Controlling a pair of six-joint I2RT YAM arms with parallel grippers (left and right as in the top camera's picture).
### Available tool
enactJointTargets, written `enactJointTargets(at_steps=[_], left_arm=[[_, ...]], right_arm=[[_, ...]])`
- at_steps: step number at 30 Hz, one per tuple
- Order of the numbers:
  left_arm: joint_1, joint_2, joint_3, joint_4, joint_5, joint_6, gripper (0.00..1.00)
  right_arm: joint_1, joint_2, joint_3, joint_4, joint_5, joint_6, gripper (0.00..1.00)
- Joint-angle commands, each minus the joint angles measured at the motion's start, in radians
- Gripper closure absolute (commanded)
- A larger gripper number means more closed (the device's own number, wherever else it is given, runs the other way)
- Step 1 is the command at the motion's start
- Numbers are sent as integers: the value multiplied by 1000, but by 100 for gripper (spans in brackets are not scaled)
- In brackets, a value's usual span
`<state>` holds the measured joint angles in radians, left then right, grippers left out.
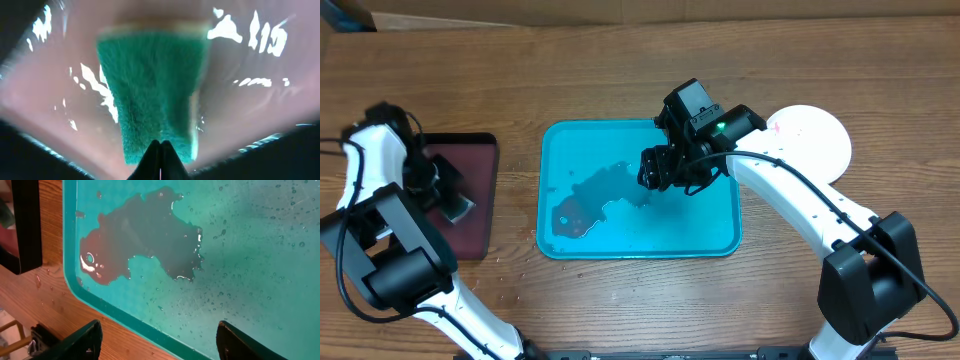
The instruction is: Clean dirty plates on tray and stack at the side
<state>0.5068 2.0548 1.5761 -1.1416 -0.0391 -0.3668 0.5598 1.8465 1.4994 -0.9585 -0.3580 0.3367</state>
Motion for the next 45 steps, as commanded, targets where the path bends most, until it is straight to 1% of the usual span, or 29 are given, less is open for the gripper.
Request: enactJointTargets(at_steps=[1, 4, 7, 14, 18, 21, 26, 28, 31, 35, 39, 43, 45], left_arm=[[11, 4, 117, -14, -25, -11, 96], [11, 5, 117, -5, -54, 0, 95], [11, 6, 46, 50, -108, 0, 94], [12, 6, -151, 204, -106, -8, 93], [12, 6, -198, 238, -97, -8, 89], [12, 6, -156, 196, -52, -7, 96], [12, 6, 4, 45, 98, -7, 95], [10, 6, 56, -7, 135, -7, 96], [9, 6, 76, -43, 143, -7, 96], [9, 6, 44, -50, 98, -7, 95], [9, 6, -43, 2, 53, -7, 95], [9, 6, -177, 112, 8, -8, 93], [9, 6, -243, 179, -5, -7, 90]], right_arm=[[2, -19, 0, 6, 11, 0, 25], [2, -19, 0, 12, 11, 1, 25], [2, -19, 0, 10, 24, 0, 25], [2, -19, 0, 10, 29, 1, 25], [2, -19, 0, 10, 29, 1, 25], [2, -19, 0, -1, 29, 0, 25], [2, -19, -1, -27, 29, -3, 25], [2, -19, -1, -28, 29, -3, 25], [2, -19, -1, -26, 29, -3, 25], [2, -19, -1, -23, 29, -3, 25], [2, -19, -1, -20, 29, -3, 25], [2, -19, -1, -15, 29, -3, 25], [2, -19, -1, -16, 29, -3, 25]])
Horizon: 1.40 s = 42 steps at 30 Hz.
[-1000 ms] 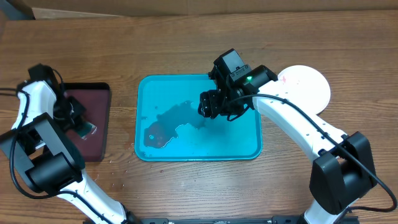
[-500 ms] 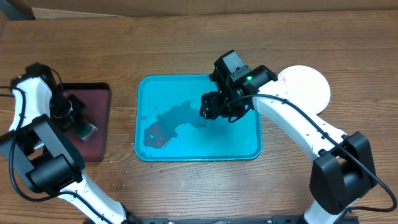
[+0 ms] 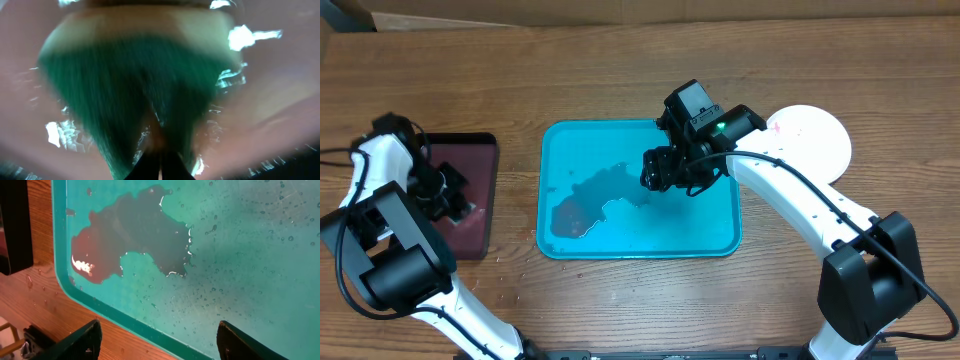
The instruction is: Clean dirty plates on tray and stack at the side
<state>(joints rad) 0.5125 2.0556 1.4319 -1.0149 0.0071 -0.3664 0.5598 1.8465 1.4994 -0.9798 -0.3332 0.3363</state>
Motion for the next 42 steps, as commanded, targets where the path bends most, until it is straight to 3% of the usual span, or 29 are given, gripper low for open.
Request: enactJointTargets(at_steps=[1, 7, 17, 23, 31, 39, 42], left_arm=[[3, 6, -138, 94, -64, -7, 88], [5, 5, -170, 175, -67, 8, 84], [5, 5, 150, -3, -71, 39, 79], [5, 18, 121, 21, -169, 53, 81], [6, 91, 57, 62, -171, 49, 82], [6, 131, 92, -41, -141, 45, 73], [6, 103, 187, -140, -82, 45, 69]], right_arm=[[2, -19, -1, 6, 4, -3, 25], [2, -19, -1, 6, 4, -3, 25], [2, -19, -1, 5, 23, -3, 25], [2, -19, -1, 3, 22, -2, 25], [2, -19, -1, -1, 22, -2, 25], [2, -19, 0, -6, 18, 13, 25], [2, -19, 0, -10, 18, 13, 17]])
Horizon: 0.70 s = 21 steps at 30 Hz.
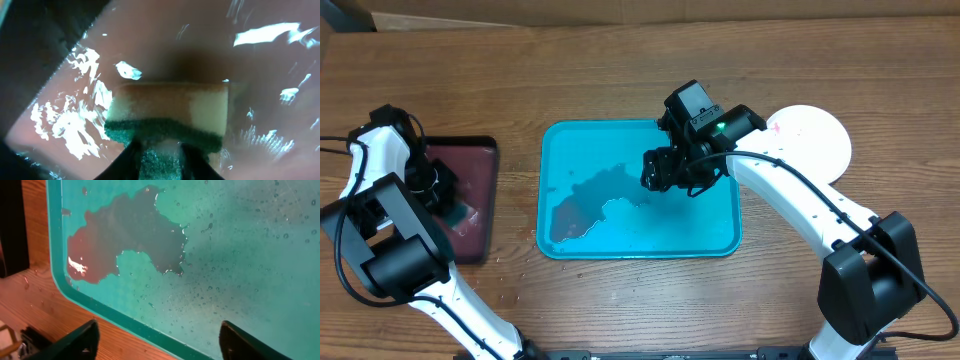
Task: Clean dirty plates on tray and stack at the side
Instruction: 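Release the sponge into the maroon water tray and raise the left gripper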
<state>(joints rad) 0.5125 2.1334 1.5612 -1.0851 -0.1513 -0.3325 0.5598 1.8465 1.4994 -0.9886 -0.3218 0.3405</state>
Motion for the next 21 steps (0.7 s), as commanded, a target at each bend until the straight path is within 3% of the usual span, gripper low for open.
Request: enactJointTargets(at_steps=[1, 6, 11, 14, 16, 21], left_arm=[[6, 10, 91, -97, 97, 11, 67], [6, -131, 246, -166, 247, 11, 62], [2, -340, 294, -153, 303, 11, 36], [2, -414, 294, -188, 305, 10, 26], [2, -449, 294, -246, 315, -3, 10], [-3, -481, 292, -409, 359, 0, 8]], right_arm=[[2, -20, 0, -4, 7, 10, 16], [1, -49, 0, -28, 7, 13, 11], [1, -150, 0, -46, 9, 12, 10], [1, -235, 0, -67, 40, 12, 10], [1, -296, 0, -92, 72, 12, 9], [2, -440, 0, -177, 104, 12, 7]])
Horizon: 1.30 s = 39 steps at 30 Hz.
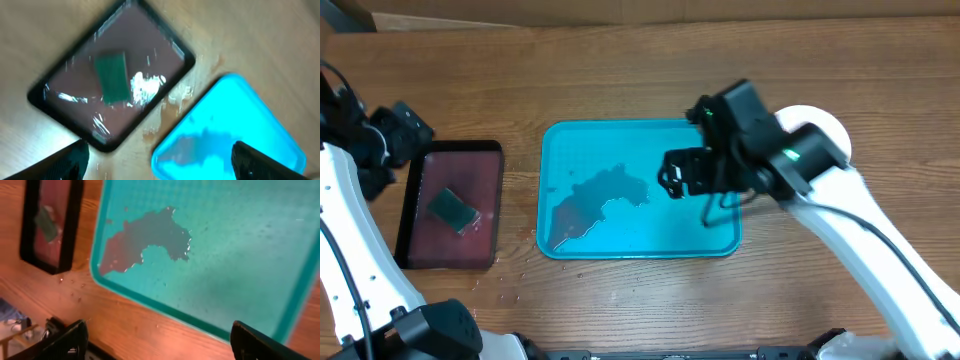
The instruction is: Clean dirty plates on tray and stack at the side
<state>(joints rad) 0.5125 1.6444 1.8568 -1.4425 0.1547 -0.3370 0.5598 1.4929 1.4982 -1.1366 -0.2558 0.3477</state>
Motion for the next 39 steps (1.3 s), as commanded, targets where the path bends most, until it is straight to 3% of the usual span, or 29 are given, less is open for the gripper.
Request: enactJointTargets(at_steps=[1, 9, 17, 22, 27, 31, 39], left_arm=[[-7, 1, -5, -68, 71, 20, 8], [-100, -193, -130, -50, 128, 72, 7], [-272, -563, -513, 142, 127, 43, 0], [-287, -706, -630, 220, 127, 7, 0], [-287, -750, -658, 207, 126, 8, 0], [-287, -741, -658, 191, 127, 8, 0], [-287, -723, -658, 190, 126, 8, 0]], right_arm=[[2, -107, 1, -45, 39, 5, 7], [2, -261, 0, -243, 164, 5, 7], [2, -376, -2, -257, 268, 5, 7], [2, -389, -3, -286, 282, 10, 6], [34, -465, -76, -260, 356, 59, 6], [48, -551, -180, -205, 425, 57, 0], [48, -538, -196, -204, 426, 57, 0]])
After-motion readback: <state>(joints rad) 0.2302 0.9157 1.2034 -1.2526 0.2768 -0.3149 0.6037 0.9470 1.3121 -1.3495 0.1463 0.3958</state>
